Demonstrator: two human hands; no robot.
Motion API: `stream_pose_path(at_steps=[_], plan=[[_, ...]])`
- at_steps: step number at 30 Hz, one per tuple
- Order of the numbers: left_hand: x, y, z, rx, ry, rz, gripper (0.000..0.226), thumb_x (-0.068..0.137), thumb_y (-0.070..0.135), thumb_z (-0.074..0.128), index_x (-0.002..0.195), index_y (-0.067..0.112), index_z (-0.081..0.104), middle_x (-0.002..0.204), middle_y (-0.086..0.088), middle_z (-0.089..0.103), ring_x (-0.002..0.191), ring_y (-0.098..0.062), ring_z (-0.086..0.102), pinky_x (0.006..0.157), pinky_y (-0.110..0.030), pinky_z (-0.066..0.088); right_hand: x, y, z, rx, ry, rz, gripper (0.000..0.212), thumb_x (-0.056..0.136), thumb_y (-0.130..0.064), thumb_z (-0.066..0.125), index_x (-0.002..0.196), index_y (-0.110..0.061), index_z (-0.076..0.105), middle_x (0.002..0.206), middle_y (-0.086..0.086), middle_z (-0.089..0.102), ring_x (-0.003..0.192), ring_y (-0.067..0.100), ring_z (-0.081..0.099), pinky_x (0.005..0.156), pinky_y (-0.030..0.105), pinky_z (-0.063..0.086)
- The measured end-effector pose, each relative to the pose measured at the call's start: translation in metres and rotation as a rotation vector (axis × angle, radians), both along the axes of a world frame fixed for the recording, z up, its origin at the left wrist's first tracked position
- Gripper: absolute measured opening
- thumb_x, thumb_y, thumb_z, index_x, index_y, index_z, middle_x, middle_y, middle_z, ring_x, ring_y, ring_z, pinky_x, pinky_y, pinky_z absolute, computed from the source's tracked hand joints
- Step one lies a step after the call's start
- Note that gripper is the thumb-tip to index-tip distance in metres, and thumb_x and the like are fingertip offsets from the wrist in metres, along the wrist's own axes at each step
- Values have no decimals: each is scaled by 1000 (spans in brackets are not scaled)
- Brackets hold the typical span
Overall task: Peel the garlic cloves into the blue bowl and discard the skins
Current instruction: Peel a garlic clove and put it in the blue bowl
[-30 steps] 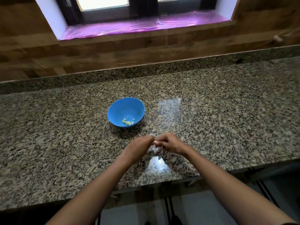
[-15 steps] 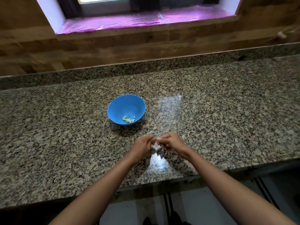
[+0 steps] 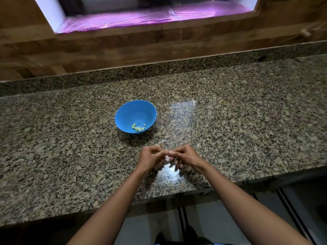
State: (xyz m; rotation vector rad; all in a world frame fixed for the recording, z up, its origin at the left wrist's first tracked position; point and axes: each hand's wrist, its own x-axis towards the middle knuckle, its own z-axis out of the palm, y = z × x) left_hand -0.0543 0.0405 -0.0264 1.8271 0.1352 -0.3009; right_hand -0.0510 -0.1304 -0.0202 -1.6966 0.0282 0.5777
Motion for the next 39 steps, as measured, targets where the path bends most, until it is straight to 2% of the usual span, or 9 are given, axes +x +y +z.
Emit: stream_pose_path(at_steps=[3,8,11,19,24,28,33,36,39], plan=[[-4,-1,0,-40,26,-58,9,86,7,65,86,0,70,71,-12,69,59,-17,63,51,-20,50,-2,1,-2,-39,-23,-64,10,88,-9,61,83,-8,69,69,8,66,44,8,53,41,18,44],[0,-6,2,303,-204,-97,13,87,20,64,82,13,74,70,-1,70,66,-22,67,59,-35,54,-3,6,1,-144,-56,-150,15,90,-14,59,95,-5,69,65,-1,63,37,-5,46,40,10,35],[0,-8,2,311,-249,-67,18,89,20,61,76,13,71,65,-6,67,62,-26,63,55,-39,51,-1,5,5,-205,-116,-110,12,89,-18,61,80,-15,69,60,-6,61,37,-3,43,41,12,33],[-8,-18,1,309,-244,-11,18,90,18,60,75,17,70,61,7,62,54,-6,53,50,-15,39,-4,3,-1,-197,-131,-213,12,87,-21,62,77,-22,68,65,-5,65,48,1,50,46,12,40],[-2,-21,5,258,-159,36,15,87,14,65,74,18,69,63,5,66,55,-6,61,55,-21,52,-10,-2,-8,-162,-53,-219,12,84,-15,66,89,-6,71,71,4,69,43,-1,53,42,9,38],[-10,-21,-4,249,2,3,14,84,4,68,95,11,72,82,-3,72,73,-15,69,67,-25,58,-12,-6,-12,-155,-81,-329,4,78,-14,71,80,-11,72,75,3,71,55,4,60,51,15,48],[-12,-29,0,115,-55,11,26,84,12,69,110,10,69,101,-3,71,86,-10,69,80,-29,57,-17,-11,-13,-128,-72,-217,9,83,-19,67,80,-11,72,74,10,72,52,19,60,50,26,49],[-13,-31,7,-35,27,8,25,77,6,73,101,0,70,93,-10,72,78,-13,70,70,-23,57,-17,-7,-5,-167,-92,-91,15,88,-19,63,78,-11,71,66,3,69,49,11,60,49,21,49],[-13,-27,10,-189,102,47,23,75,0,72,97,-2,71,90,-11,72,74,-11,70,65,-18,53,-18,-9,1,24,75,-133,21,94,-12,52,92,3,66,66,5,64,49,12,54,41,17,41]])
